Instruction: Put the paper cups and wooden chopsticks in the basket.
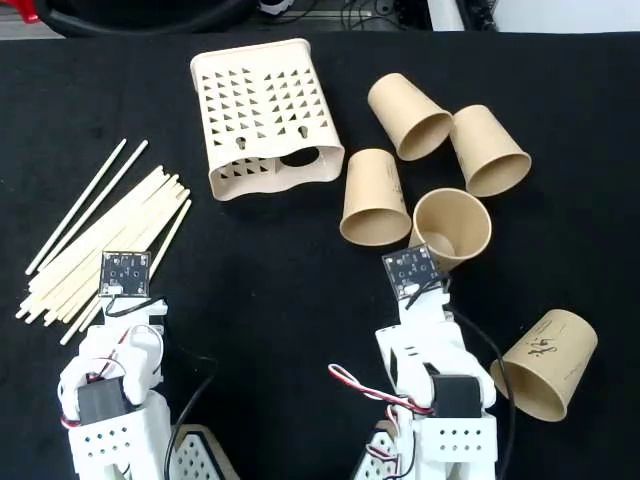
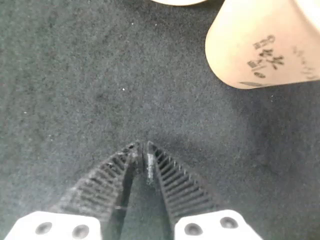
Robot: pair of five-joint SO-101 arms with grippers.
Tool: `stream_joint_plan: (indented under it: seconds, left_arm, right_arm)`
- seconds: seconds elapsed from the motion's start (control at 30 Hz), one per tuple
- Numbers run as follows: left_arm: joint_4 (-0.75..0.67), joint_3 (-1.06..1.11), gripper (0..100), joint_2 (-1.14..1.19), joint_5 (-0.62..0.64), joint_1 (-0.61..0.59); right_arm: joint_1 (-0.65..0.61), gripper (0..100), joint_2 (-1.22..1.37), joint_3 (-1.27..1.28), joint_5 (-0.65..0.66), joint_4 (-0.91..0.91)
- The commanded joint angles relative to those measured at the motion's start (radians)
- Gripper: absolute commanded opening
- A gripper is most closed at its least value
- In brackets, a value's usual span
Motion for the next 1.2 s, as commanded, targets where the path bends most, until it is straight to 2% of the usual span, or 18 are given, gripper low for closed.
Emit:
stream_joint_plan:
  seconds: [0.0,0.13,0.27,0.4,0.57,0.67,0.73,0.8,0.87,1.0,1.17]
  left_arm:
    - [0.005,0.018,3,-0.003,0.0,0.005]
    - [-0.009,0.016,3,-0.006,0.0,0.008]
    - [-0.244,0.012,3,-0.006,-0.003,-0.002]
    - [-0.42,0.012,3,-0.006,0.002,0.01]
    - [-0.624,0.008,3,-0.006,0.003,0.107]
    - [-0.7,0.008,4,-0.006,0.094,0.186]
    - [-0.763,0.016,11,-0.002,0.207,0.222]
    - [-0.79,0.018,19,0.0,0.307,0.239]
    - [-0.793,0.018,19,0.002,0.331,0.254]
    - [-0.802,0.016,20,0.002,0.339,0.309]
    - [-0.881,0.015,20,0.051,0.333,0.332]
  right_arm:
    - [0.012,1.1,-0.053,-0.007,0.003,0.003]
    - [0.012,1.1,-0.053,-0.007,0.003,0.003]
    - [0.002,1.1,-0.053,-0.007,0.003,0.003]
    - [-0.041,1.1,-0.053,-0.007,-0.002,0.003]
    - [-0.083,1.1,-0.053,-0.007,0.003,0.003]
    - [-0.084,1.2,-0.053,-0.007,0.009,-0.025]
    - [-0.098,3.7,-0.053,-0.008,0.106,-0.08]
    - [-0.104,8.2,-0.053,-0.007,0.247,-0.089]
    - [-0.106,11.3,-0.053,-0.007,0.327,-0.091]
    - [-0.106,11.7,-0.045,-0.007,0.333,-0.089]
    - [-0.106,11.7,-0.051,-0.007,0.334,-0.061]
